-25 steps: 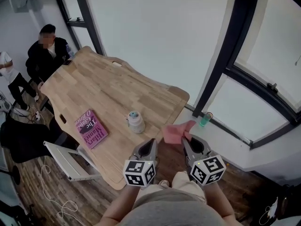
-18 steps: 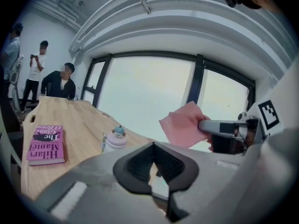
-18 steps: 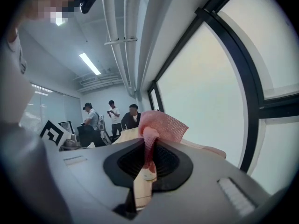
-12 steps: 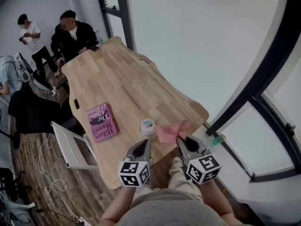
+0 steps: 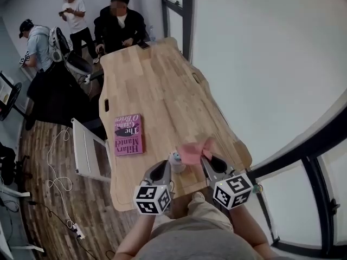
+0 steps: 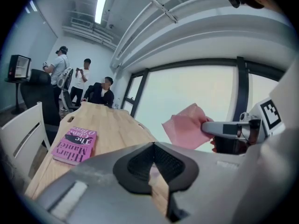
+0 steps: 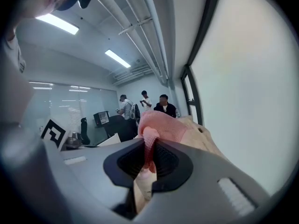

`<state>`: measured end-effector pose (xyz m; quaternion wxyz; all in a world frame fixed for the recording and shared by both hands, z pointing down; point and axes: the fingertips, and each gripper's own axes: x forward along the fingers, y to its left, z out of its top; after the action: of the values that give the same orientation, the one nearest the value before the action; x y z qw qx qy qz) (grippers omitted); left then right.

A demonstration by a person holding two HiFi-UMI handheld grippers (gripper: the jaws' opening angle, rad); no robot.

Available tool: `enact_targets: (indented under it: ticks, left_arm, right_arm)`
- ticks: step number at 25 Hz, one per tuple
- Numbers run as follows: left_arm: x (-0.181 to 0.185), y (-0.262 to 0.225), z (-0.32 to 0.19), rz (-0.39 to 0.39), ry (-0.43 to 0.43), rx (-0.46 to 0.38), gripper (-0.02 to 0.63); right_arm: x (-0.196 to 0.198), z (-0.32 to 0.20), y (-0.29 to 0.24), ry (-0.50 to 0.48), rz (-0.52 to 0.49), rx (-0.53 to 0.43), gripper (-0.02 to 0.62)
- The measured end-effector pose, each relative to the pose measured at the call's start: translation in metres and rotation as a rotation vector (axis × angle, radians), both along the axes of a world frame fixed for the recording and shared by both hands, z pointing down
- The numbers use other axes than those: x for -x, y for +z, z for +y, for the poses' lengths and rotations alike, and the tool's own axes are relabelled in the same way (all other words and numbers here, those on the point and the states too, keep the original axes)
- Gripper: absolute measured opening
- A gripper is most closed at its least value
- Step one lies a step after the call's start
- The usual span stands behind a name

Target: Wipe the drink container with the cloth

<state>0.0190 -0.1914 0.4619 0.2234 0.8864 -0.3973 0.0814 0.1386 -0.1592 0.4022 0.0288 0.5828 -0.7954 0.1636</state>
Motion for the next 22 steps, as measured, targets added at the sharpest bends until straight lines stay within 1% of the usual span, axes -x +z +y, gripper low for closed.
enact_targets:
  ticks: [4, 11, 16, 22]
  left_arm:
    - [0.003, 0.001, -0.012, -0.002, -0.095, -0.002, 0.002]
    - [0.016, 0.003, -0.023, -0.005, -0.249, -0.001, 0.002]
    - [0.025, 0.007, -0.025, -0.013, -0.347, -0.002, 0.002]
    - [0.034, 0.013, -0.020, -0.017, -0.449, 0.004, 0.002]
  right_arm:
    - [-0.001, -0.026, 0.008, -0.096, 0.002, 0.017, 0.029]
    - [0.009, -0.062, 0.023, -0.259, 0.019, 0.060, 0.029]
    - [0.018, -0.079, 0.041, -0.359, 0.015, 0.107, 0.029]
    - [0.025, -0.089, 0.064, -0.454, 0.044, 0.152, 0.029]
